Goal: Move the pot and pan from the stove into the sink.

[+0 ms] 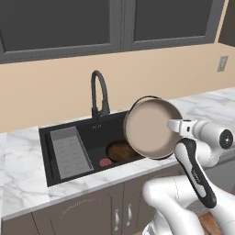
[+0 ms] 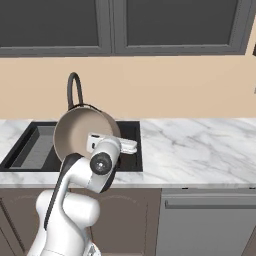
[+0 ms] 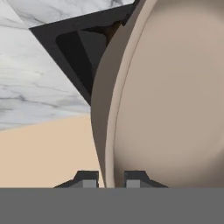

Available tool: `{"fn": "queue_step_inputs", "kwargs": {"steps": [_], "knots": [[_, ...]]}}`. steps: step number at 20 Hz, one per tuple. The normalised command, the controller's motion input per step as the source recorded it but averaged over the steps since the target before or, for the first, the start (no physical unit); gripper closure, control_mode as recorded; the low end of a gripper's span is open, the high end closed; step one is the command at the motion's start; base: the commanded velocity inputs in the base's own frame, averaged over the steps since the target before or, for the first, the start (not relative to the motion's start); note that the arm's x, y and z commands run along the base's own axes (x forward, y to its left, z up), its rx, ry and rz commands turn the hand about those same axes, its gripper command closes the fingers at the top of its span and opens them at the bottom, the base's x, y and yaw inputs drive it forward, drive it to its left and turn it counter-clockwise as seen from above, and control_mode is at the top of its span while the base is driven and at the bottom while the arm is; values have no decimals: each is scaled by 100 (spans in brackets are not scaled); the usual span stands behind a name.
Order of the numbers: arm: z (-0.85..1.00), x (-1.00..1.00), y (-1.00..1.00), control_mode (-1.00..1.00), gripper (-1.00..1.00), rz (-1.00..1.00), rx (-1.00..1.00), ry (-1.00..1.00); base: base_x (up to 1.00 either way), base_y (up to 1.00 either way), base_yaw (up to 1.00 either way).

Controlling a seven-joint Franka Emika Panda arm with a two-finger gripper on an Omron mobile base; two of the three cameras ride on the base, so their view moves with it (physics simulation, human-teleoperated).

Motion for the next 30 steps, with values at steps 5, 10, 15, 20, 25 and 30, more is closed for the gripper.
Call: {"fn": "queue_step_inputs", "kwargs": {"steps": [5, 10, 15, 20, 25, 30], "knots": [[0, 24, 3, -100, 100, -4, 0, 6, 0, 0, 0], [0, 51, 18, -100, 100, -13, 0, 16, 0, 0, 0], [0, 54, 9, -100, 100, -12, 1, 17, 0, 0, 0], [0, 40, 0, -100, 100, -6, 11, 16, 0, 0, 0], [0, 6, 0, -100, 100, 0, 6, 4, 0, 0, 0], [0, 0, -1, -100, 100, 0, 2, 5, 0, 0, 0]]}}
